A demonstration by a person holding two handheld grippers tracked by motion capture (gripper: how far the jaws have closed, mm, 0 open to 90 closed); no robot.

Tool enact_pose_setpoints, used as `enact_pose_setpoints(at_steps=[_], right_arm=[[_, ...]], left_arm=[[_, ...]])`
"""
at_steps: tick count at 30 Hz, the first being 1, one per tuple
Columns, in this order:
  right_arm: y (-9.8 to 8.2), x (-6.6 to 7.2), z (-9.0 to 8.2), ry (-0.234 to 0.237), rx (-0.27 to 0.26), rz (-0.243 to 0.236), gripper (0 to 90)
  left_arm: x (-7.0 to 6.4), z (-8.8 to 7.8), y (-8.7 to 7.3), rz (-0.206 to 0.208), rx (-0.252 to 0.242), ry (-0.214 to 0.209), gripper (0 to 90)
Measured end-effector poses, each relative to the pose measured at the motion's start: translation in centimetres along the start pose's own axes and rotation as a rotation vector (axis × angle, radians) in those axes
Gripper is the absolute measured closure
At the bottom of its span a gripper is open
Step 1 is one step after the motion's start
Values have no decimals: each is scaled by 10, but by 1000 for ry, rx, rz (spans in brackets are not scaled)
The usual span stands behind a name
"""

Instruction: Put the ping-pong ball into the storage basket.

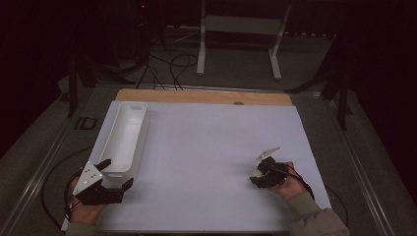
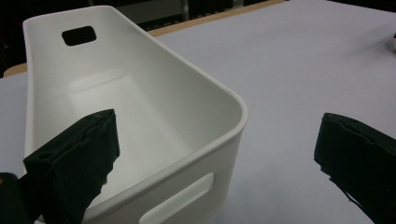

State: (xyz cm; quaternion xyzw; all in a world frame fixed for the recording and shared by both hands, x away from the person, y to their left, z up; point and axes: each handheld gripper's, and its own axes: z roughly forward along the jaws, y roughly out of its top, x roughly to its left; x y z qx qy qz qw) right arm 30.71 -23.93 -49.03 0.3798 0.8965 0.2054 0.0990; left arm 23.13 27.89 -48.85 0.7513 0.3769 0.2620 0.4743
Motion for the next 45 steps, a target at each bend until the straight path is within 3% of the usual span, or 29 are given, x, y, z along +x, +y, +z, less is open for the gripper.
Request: enact_pose_setpoints(at_steps=[45], right_arm=[[20, 6, -28, -39, -63, 6, 505]], left_arm=[[0, 1, 0, 0, 0, -3, 8]])
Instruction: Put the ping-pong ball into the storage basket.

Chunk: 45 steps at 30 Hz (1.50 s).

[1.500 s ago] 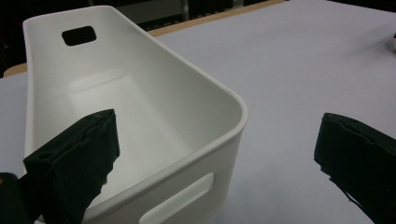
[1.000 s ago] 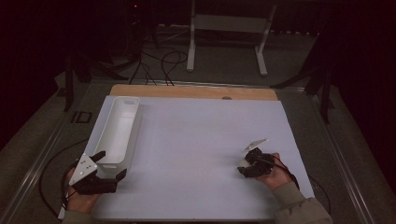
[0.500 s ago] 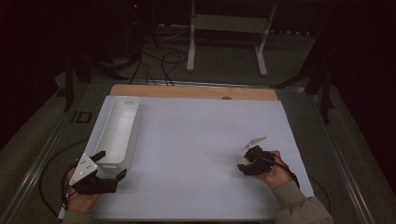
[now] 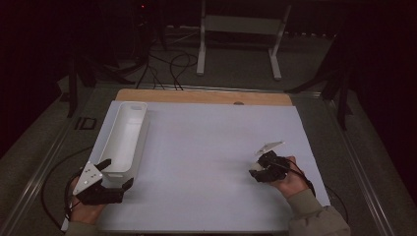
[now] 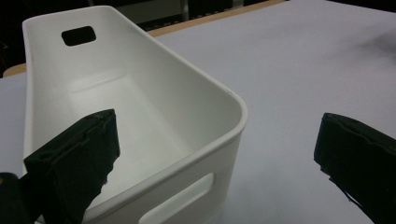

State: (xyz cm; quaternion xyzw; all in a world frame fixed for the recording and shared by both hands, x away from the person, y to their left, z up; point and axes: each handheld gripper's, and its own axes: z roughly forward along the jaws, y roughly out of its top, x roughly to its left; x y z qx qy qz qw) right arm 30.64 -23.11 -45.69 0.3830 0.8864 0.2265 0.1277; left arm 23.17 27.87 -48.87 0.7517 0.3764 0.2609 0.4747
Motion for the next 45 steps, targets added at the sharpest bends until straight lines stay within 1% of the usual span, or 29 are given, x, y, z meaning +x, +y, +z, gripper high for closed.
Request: enact_pose_setpoints(at_steps=[9, 13, 22, 25, 27, 30, 37, 40, 43, 45], right_arm=[[5, -3, -7, -13, -18, 9, 505], [8, -3, -9, -9, -24, 10, 505], [19, -1, -11, -13, -34, -3, 505], [23, 0, -11, -8, -38, -3, 505], [25, -1, -12, -7, -41, -11, 505], [28, 0, -11, -8, -45, -7, 505], [30, 1, -10, -3, -44, -14, 504], [31, 1, -10, -2, -49, -16, 505], [32, 2, -9, -1, -56, -9, 504], [32, 2, -9, -2, -57, -15, 505]], left_arm=[[0, 2, 0, 2, 4, -8, 10], [0, 3, 0, 2, 4, -7, 10], [0, 2, 0, 6, 7, -3, 23], [0, 2, 0, 8, 8, 0, 23], [0, 2, 0, 7, 11, 4, 23], [1, 1, 0, 3, 13, 11, 23], [1, 1, 0, 4, 13, 14, 24], [1, 1, 0, 3, 13, 13, 24], [1, 1, 0, 5, 10, 6, 29], [1, 1, 0, 10, 8, 0, 36]])
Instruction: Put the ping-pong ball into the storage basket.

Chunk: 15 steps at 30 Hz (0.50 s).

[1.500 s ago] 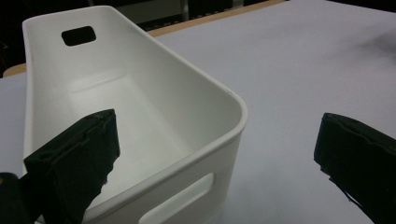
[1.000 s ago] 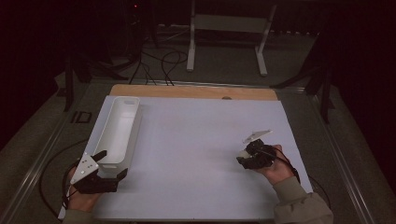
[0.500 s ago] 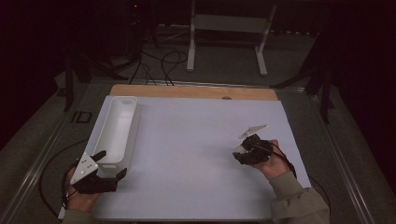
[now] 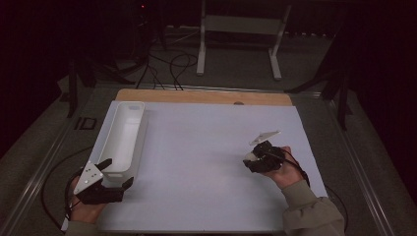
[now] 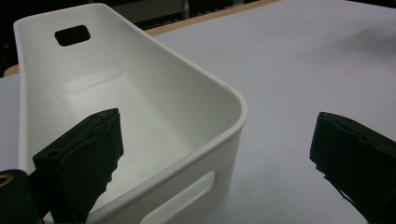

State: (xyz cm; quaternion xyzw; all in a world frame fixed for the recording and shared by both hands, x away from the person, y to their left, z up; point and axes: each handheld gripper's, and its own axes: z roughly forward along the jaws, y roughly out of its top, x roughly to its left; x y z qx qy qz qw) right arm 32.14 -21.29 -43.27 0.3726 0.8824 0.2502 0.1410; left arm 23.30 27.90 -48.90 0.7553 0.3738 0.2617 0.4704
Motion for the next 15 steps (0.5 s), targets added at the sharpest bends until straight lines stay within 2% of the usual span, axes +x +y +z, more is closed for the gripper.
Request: enact_pose_setpoints(at_steps=[15], right_arm=[[8, 4, -2, 3, -16, -5, 505]], left_arm=[[-1, 0, 2, -10, 1, 8, 50]])
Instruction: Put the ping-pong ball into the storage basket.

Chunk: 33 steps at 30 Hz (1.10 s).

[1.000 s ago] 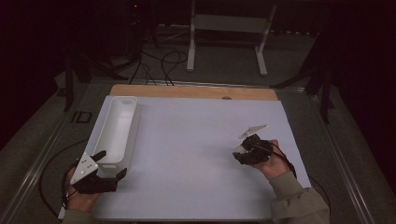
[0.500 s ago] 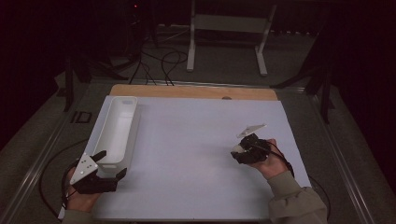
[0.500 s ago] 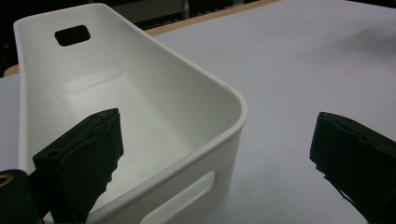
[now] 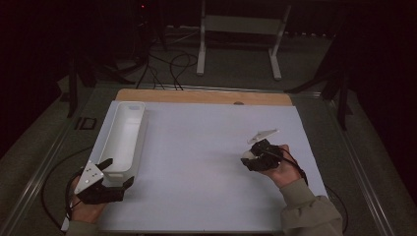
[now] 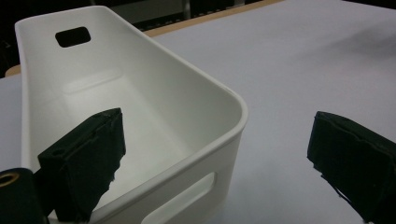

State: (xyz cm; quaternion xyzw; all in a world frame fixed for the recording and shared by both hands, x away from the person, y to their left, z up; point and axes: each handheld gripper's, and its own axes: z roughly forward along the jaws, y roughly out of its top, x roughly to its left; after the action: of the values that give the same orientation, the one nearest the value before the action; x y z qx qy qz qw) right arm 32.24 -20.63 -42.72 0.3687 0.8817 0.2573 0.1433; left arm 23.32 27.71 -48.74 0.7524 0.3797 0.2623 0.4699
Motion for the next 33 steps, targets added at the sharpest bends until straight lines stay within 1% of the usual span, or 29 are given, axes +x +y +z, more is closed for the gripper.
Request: enact_pose_setpoints(at_steps=[7, 11, 12, 15, 17, 19, 24, 29, 33], right_arm=[[5, 2, -1, 0, -9, -5, 505], [7, 3, -1, 1, -11, -6, 505], [8, 3, -1, 2, -13, -14, 504], [10, 4, -2, 2, -16, -13, 505], [11, 4, -3, 1, -18, -22, 505], [12, 5, -3, 2, -18, -19, 505], [14, 5, -4, -1, -22, -19, 505], [18, 6, -4, 1, -27, -23, 504], [21, 8, -5, -1, -30, -30, 504]], left_arm=[[-2, 3, 2, -2, 1, -4, 91], [-3, 4, 4, -7, -8, -4, 133], [-4, 5, 6, -8, -14, -9, 133], [-7, 9, 8, -3, -4, 3, 189], [-8, 12, 8, 1, 9, 9, 221], [-9, 14, 8, -1, 19, 24, 248], [-10, 18, 10, -13, 26, 58, 334], [-12, 23, 11, -19, 47, 71, 402], [-11, 23, 11, -29, 49, 81, 458]])
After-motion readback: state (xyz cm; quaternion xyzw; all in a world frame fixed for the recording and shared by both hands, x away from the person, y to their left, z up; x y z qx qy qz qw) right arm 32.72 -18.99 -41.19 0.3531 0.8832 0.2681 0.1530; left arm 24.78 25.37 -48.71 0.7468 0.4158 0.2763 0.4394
